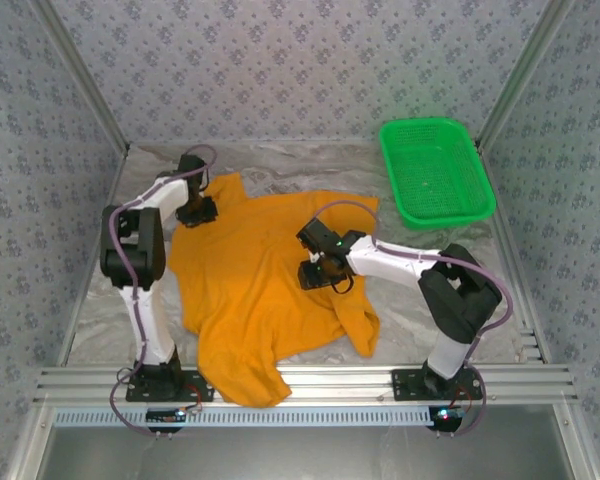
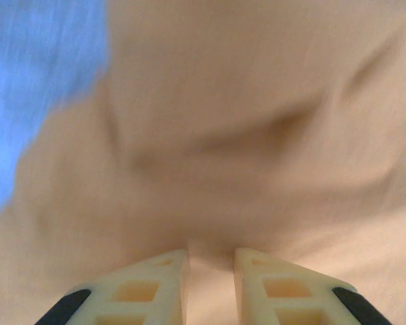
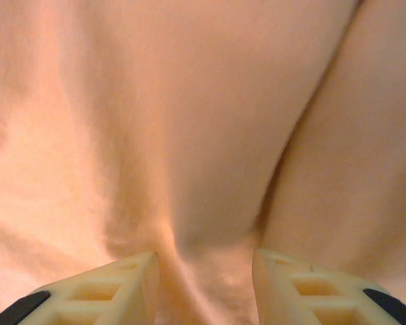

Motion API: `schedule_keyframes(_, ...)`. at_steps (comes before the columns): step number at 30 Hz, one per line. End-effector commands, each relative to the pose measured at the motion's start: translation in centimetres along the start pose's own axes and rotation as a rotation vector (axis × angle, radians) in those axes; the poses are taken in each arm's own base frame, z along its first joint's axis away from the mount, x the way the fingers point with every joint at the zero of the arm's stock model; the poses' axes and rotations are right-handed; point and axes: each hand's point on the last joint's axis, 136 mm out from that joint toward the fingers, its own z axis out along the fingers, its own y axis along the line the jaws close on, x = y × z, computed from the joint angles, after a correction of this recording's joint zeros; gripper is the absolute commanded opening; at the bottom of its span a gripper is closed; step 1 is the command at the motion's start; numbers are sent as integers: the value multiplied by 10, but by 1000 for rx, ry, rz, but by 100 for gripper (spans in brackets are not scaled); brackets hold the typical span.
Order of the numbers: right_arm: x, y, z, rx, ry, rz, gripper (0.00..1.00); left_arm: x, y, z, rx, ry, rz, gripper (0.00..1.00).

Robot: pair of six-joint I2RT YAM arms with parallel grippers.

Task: Fold the inside-out t-shirt

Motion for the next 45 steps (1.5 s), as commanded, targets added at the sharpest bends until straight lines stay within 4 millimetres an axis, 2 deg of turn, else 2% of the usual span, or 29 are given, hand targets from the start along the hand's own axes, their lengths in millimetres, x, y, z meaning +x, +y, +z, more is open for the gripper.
schedule_keyframes(1, 11, -63, -6, 223, 40, 73, 42, -23, -21, -6, 52, -26, 147, 25)
schedule_keyframes(4, 19, -86, -14, 195, 40, 89, 44, -37, -20, -25, 34, -80, 129, 28)
schedule_keyframes(7, 8, -101, -16, 72, 31, 78, 46, -27, -8, -35, 21, -40, 13, 30)
schedule_keyframes(11, -28, -111, -4, 19, -15, 92, 44, 0, 2, -9, 58, 35, -161, 31)
schedule_keyframes(14, -45, -127, 13, 68, -35, 151, 41, 5, 14, 12, 32, 77, -225, 30)
schedule_keyframes(17, -44, -137, 32, 69, -15, 234, 34, -13, 21, 25, -1, 34, -215, 29)
schedule_keyframes(19, -39, -153, 39, 168, 12, 230, 25, -25, 22, 31, -23, 30, -179, 29)
schedule_keyframes(22, -32, -188, 32, 417, 40, 211, 9, -43, 25, 36, -73, 34, -88, 29)
schedule_keyframes(23, -36, -190, 34, 414, 38, 195, 4, -48, 26, 39, -73, 53, -67, 28)
schedule_keyframes(24, -49, -191, 32, 412, 14, 207, 0, -64, 22, 39, -56, 37, -39, 28)
schedule_keyframes(26, -61, -197, 23, 485, 9, 214, 0, -77, 15, 42, -29, 57, 20, 28)
schedule_keyframes(29, -79, -208, -5, 691, -13, 176, 1, -104, 5, 45, -4, 32, 112, 29)
schedule_keyframes(32, -102, -212, -20, 787, -46, 108, 2, -129, -23, 47, 109, -57, 248, 29)
schedule_keyframes(34, -120, -211, -23, 786, -71, 54, 3, -144, -35, 35, 132, -131, 301, 31)
schedule_keyframes(36, -132, -204, -28, 751, -87, 19, 8, -154, -41, 14, 149, -178, 299, 32)
schedule_keyframes(39, -131, -183, -45, 632, -104, 53, 20, -157, -41, -30, 156, -206, 230, 32)
schedule_keyframes(42, -100, -149, -58, 445, -95, 137, 29, -140, -26, -72, 118, -189, 101, 32)
schedule_keyframes(45, -41, -120, -54, 309, -15, 238, 38, -95, -11, -95, 99, -144, -41, 31)
